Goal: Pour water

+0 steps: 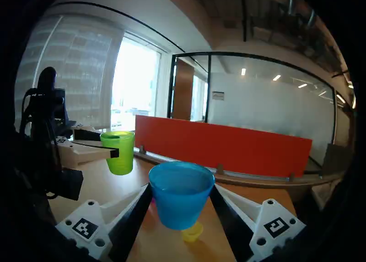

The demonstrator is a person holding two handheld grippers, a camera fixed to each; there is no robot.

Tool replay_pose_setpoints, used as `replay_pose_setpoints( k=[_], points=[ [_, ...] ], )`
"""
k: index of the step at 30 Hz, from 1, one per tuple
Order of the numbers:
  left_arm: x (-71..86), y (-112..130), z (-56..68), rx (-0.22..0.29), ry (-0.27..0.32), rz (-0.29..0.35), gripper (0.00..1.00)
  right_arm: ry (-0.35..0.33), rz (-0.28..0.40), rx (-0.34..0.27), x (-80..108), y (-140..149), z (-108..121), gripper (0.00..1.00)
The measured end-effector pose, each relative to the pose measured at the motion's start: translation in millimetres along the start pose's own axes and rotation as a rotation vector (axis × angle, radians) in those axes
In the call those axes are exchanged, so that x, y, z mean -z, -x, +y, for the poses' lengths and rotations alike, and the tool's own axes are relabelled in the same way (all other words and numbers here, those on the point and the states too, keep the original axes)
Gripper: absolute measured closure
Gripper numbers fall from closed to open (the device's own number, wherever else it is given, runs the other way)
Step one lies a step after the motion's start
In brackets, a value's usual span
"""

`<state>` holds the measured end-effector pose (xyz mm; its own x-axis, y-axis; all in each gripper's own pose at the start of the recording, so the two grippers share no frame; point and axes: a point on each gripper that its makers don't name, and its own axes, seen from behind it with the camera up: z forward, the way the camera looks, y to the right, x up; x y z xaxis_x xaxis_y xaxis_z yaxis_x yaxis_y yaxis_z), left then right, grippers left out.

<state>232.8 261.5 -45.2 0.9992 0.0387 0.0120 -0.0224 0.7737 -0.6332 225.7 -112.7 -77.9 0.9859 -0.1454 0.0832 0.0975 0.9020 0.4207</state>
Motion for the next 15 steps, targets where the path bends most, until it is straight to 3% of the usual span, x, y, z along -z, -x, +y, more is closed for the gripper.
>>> replay_pose_setpoints(
  k=[15],
  points=[
    [20.4, 27.3, -5.3, 0.005, 0.039, -0.072, 0.14, -0.059, -0.019, 0.039, -9.0, -0.3, -15.2, 0.1]
  ],
)
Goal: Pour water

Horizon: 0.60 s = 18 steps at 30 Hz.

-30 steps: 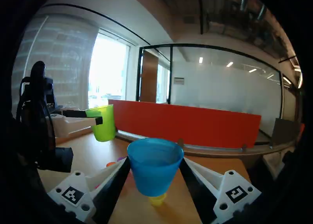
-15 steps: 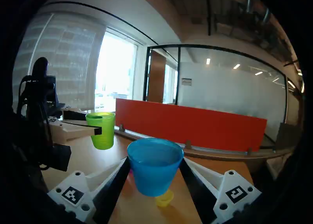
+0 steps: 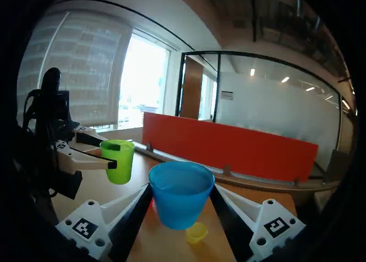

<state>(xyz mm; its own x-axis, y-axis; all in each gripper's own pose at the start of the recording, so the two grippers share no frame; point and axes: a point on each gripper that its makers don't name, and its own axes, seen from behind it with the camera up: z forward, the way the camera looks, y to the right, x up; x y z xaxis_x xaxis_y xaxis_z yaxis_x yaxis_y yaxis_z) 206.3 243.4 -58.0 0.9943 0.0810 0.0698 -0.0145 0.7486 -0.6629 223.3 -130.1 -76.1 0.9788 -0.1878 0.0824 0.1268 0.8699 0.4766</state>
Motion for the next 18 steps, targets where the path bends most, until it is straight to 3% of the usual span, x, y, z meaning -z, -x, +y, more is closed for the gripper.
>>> replay_pose_setpoints(
  k=[5, 18],
  points=[
    [2.8, 6.9, 4.1, -0.018, 0.027, -0.016, 0.14, -0.025, -0.009, 0.022, -3.0, -1.8, -6.5, 0.1],
    [5.5, 13.9, 11.0, -0.001, 0.071, -0.031, 0.14, -0.091, -0.039, 0.074, -8.2, -4.1, -15.4, 0.1]
  ],
)
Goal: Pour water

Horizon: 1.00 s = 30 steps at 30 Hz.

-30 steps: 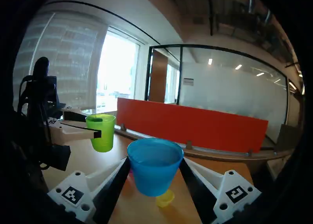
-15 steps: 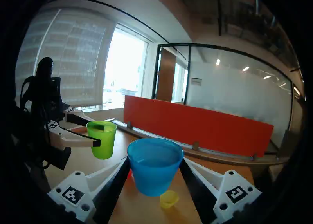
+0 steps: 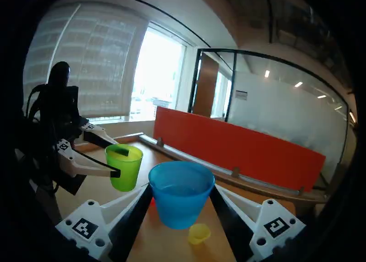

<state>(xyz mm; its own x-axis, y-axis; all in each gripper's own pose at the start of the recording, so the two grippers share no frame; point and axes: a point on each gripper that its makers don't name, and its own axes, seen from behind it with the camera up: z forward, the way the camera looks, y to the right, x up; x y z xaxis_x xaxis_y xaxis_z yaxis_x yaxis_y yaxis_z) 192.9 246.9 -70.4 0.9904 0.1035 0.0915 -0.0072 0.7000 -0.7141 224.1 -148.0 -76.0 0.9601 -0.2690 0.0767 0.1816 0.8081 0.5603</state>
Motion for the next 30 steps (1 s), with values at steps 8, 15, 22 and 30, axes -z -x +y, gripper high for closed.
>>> replay_pose_setpoints(
  k=[8, 15, 22, 30],
  points=[
    [0.4, 0.9, -0.3, 0.008, 0.0, 0.011, 0.14, -0.043, -0.005, 0.032, -5.2, -6.3, -4.8, 0.1],
    [-1.7, 5.9, -1.9, 0.001, -0.002, 0.022, 0.14, -0.069, -0.011, 0.058, -12.0, -7.6, -4.2, 0.1],
    [-6.2, 17.6, -3.2, -0.03, 0.002, 0.016, 0.14, -0.099, -0.022, 0.096, -20.7, -5.3, -7.3, 0.1],
    [-7.9, 24.1, -6.3, -0.02, 0.011, 0.007, 0.14, -0.131, -0.039, 0.153, -31.1, -2.9, -10.9, 0.1]
  ],
)
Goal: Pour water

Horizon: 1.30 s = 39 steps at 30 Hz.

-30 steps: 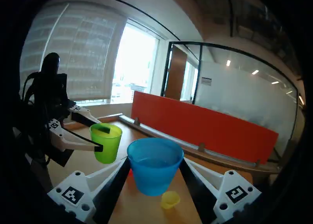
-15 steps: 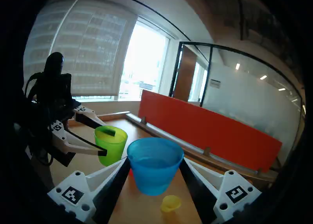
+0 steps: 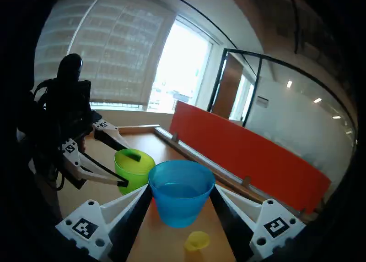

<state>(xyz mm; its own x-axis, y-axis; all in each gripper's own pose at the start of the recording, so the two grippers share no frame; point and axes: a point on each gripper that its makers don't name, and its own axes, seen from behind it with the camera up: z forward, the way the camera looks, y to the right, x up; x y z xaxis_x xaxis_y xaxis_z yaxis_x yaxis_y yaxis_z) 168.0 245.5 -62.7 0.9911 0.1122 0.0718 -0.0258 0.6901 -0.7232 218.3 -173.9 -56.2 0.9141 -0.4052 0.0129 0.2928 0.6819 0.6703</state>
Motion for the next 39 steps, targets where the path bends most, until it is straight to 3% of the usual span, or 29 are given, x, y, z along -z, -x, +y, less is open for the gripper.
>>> replay_pose_setpoints(
  k=[9, 23, 39],
  points=[
    [1.3, 1.3, -3.2, 0.002, 0.001, -0.003, 0.14, -0.017, -0.005, 0.059, -11.8, -4.0, 0.4, 0.1],
    [-0.3, 3.1, -0.4, 0.003, 0.015, -0.01, 0.14, -0.013, 0.001, 0.204, -27.9, -15.0, -0.3, 0.1],
    [-1.5, 5.7, 2.3, -0.007, 0.023, -0.013, 0.14, -0.023, 0.01, 0.324, -37.6, -26.9, -5.0, 0.1]
  ],
)
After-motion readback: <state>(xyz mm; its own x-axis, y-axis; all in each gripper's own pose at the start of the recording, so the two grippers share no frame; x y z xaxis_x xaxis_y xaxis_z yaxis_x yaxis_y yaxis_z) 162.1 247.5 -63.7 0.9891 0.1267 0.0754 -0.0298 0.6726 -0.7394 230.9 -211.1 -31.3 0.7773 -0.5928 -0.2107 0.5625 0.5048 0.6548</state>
